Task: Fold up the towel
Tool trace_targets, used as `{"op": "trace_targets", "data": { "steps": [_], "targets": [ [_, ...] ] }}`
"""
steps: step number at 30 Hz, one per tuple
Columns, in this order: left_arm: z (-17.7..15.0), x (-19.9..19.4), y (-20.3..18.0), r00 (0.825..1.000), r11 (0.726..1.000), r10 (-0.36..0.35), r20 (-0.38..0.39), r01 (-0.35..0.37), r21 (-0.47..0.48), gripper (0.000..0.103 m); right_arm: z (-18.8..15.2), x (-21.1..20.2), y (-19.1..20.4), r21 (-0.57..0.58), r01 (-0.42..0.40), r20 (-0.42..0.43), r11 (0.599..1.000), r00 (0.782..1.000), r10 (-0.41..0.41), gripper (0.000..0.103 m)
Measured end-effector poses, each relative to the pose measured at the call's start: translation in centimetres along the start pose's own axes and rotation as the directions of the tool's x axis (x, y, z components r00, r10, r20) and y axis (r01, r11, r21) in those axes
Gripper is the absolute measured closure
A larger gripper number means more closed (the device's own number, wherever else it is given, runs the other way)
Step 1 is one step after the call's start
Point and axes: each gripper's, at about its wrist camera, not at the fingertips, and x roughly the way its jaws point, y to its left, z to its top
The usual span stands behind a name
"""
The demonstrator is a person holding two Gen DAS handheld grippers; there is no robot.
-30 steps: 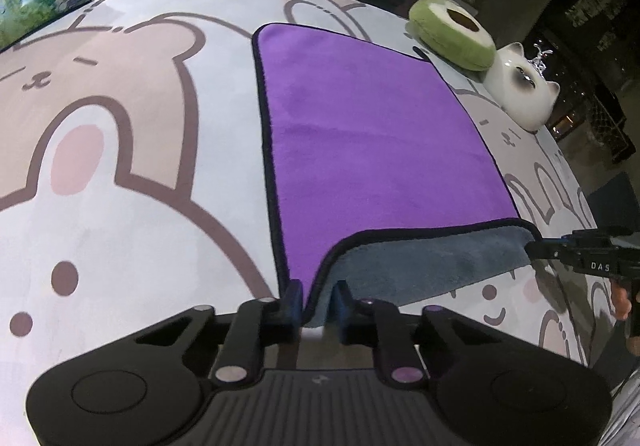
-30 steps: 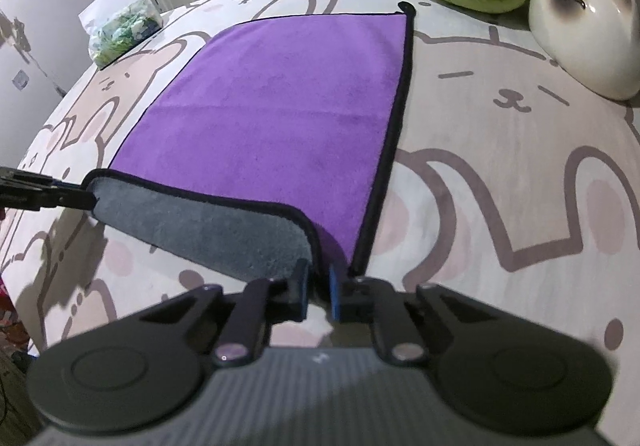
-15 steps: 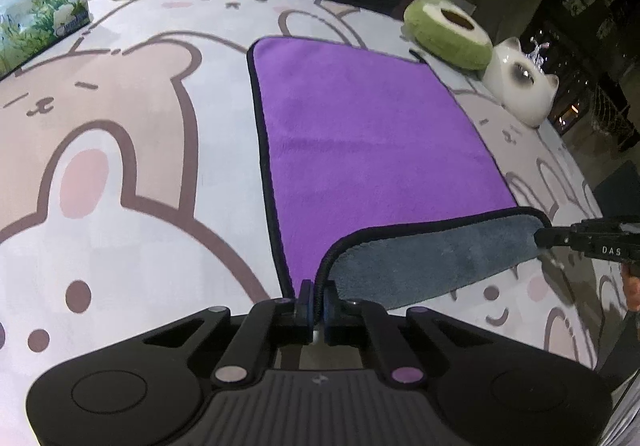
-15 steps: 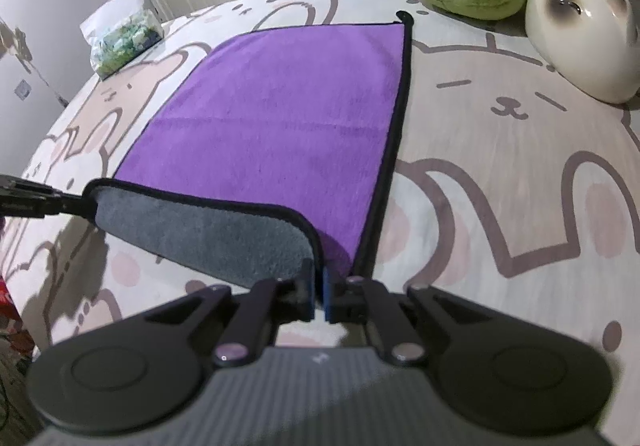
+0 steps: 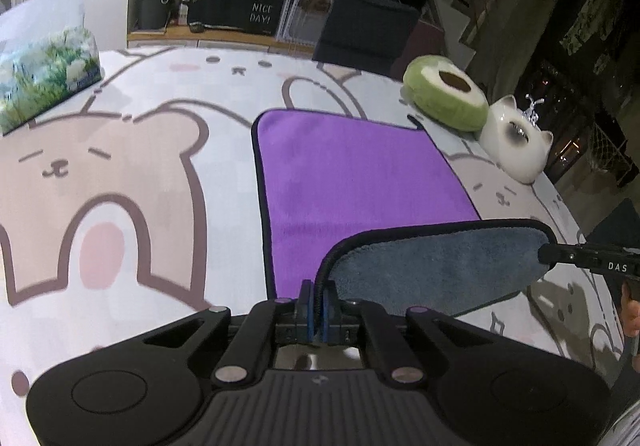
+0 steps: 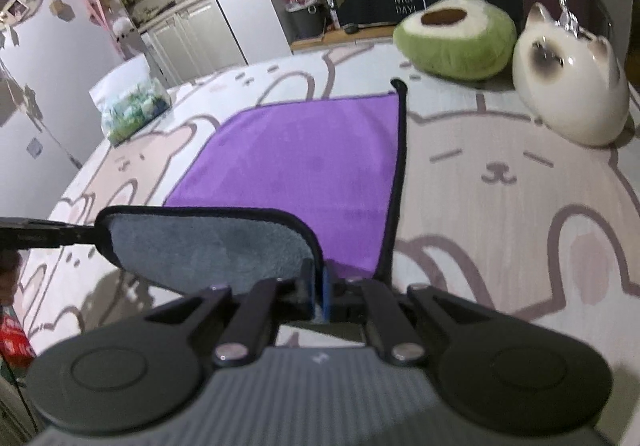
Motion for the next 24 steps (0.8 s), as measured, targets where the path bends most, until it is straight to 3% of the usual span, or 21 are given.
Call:
{"op": "trace_targets", "data": {
  "steps": [10,24],
  "targets": [
    [4.1,0.7,-0.5,0.999,0.997,0.013,0.043,-0.016,0.075,0.099,3.3,0.2,-0.7,-0.007,0.011,0.057,1.000,0.998,-0.011,0.099],
    [9.5,3.7,1.1,0.996,0.996,0.042,0.073,-0.047,0.077,0.099,8.4,3.2,-1.7,-0.019,0.020,0.105,1.000,0.994,-0.018,0.099]
  ]
}}
